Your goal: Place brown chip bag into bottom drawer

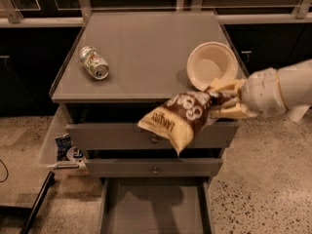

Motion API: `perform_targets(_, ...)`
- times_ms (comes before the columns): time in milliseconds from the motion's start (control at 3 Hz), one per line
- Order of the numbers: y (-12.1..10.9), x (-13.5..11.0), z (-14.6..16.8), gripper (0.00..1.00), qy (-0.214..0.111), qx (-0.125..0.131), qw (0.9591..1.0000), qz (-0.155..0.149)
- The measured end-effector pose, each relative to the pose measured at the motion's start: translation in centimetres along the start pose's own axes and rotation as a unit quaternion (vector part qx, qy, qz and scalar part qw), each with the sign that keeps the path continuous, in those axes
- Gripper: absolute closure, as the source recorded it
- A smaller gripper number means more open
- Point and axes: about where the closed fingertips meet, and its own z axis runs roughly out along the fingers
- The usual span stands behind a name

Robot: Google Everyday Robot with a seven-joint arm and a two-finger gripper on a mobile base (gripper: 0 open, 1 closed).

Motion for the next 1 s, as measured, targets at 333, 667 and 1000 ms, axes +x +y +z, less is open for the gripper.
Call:
perform_targets(333, 3.8, 5.7, 2.7, 1.00, -0.003, -0.010, 0.9992, 0.038)
perform_targets(667, 7.4, 10.6, 5.0, 1.00, 0.008, -0.027, 0.9971, 0.071)
perform_targets(1000, 7.4, 10.6, 5.0, 1.00, 0.008, -0.027, 0.9971, 0.071)
